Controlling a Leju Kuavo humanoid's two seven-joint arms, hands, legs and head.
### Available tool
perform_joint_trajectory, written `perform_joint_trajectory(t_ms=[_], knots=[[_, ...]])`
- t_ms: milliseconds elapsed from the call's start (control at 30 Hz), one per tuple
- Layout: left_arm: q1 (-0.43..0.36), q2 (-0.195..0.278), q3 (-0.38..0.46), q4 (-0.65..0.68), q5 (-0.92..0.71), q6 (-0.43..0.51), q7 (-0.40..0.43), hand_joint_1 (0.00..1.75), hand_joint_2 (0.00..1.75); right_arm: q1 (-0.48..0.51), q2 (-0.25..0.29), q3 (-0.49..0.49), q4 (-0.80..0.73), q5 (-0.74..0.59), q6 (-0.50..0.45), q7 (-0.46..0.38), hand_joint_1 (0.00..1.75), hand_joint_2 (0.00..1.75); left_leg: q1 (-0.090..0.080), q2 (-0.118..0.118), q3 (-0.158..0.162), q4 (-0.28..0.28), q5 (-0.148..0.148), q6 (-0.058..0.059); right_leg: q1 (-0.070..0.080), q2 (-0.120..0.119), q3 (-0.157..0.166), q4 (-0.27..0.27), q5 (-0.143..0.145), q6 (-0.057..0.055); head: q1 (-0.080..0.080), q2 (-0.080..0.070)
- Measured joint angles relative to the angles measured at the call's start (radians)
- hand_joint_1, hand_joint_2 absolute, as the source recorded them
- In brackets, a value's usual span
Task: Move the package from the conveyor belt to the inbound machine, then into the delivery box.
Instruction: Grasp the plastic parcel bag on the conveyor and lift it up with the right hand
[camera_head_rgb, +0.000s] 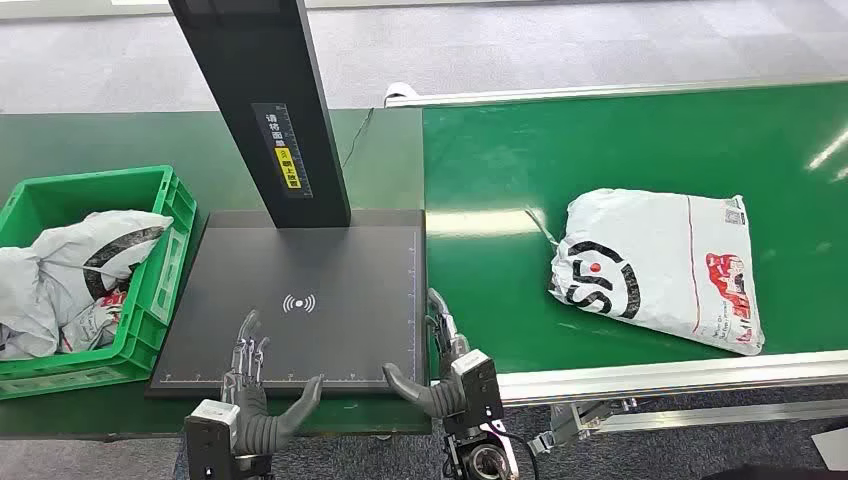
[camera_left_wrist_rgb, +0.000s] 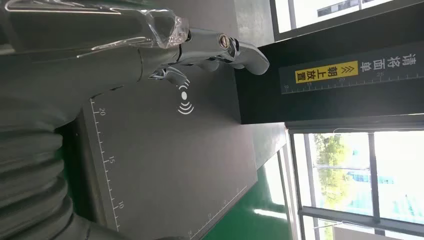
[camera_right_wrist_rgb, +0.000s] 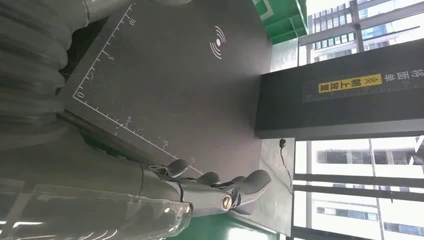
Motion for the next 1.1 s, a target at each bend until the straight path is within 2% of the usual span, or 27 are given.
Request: perform_joint_trajectory(t_ms=[133,233,400,500,567,633,833,967,1100], knots=[[0.0,-0.002,0.0,0.0,-0.002,0.0,0.002,0.0,1.75,0.0,0.0,0.0,-0.002,0.016,-0.016,0.0,0.0,1.75,0.0,0.0,0.0,0.0,0.0,0.0,0.0,0.0,0.0,0.0,0.0,0.0,0.0,0.0],[0.001,-0.003,0.0,-0.001,-0.003,0.0,0.004,0.0,1.75,0.015,-0.003,0.002,-0.047,0.078,-0.084,0.016,0.0,1.75,0.0,0.0,0.0,0.0,0.0,0.0,0.0,0.0,0.0,0.0,0.0,0.0,0.0,0.0],[0.002,-0.003,0.003,-0.003,-0.003,0.001,0.005,0.0,1.75,0.059,-0.035,-0.001,-0.256,0.34,-0.214,0.176,0.0,1.75,0.0,0.0,0.0,0.0,0.0,0.0,0.0,0.0,0.0,0.0,0.0,0.0,0.0,0.0],[0.004,-0.005,0.007,-0.009,0.003,-0.002,0.003,0.0,1.75,0.043,-0.08,-0.029,-0.33,0.462,-0.235,0.262,0.0,1.75,0.0,0.0,0.0,0.0,0.0,0.0,-0.001,0.0,0.001,0.0,0.0,0.0,0.0,0.0],[0.006,-0.004,0.01,-0.009,0.012,-0.005,-0.002,0.0,1.75,0.012,-0.125,-0.063,-0.326,0.508,-0.244,0.301,0.0,1.75,-0.001,0.0,0.0,0.0,-0.001,0.001,-0.001,0.0,0.001,0.0,0.0,0.0,0.0,0.0],[0.007,-0.004,0.013,-0.008,0.022,-0.007,-0.01,0.0,1.75,-0.046,-0.178,-0.108,-0.268,0.552,-0.262,0.334,0.0,1.75,-0.001,0.0,0.001,0.0,0.0,0.002,-0.002,0.0,0.001,0.0,0.001,0.001,0.0,0.0],[0.005,-0.001,0.02,-0.004,0.052,0.0,-0.018,0.0,1.75,-0.259,-0.341,-0.252,0.053,0.619,-0.277,0.391,0.0,1.75,-0.002,-0.002,0.001,0.001,0.001,0.004,-0.003,-0.002,0.002,0.0,0.002,0.003,0.0,0.0],[0.002,0.002,0.021,-0.001,0.06,0.003,-0.018,0.0,1.75,-0.328,-0.401,-0.302,0.18,0.637,-0.27,0.419,0.0,1.75,-0.002,-0.003,0.0,0.001,0.001,0.004,-0.003,-0.002,0.001,0.0,0.002,0.003,-0.001,0.0],[0.0,0.004,0.021,0.0,0.073,0.008,-0.021,0.0,1.75,-0.371,-0.454,-0.339,0.269,0.656,-0.25,0.494,0.0,1.75,-0.002,-0.005,-0.001,0.001,0.001,0.004,-0.003,-0.004,0.0,0.0,0.001,0.004,-0.001,0.0]])
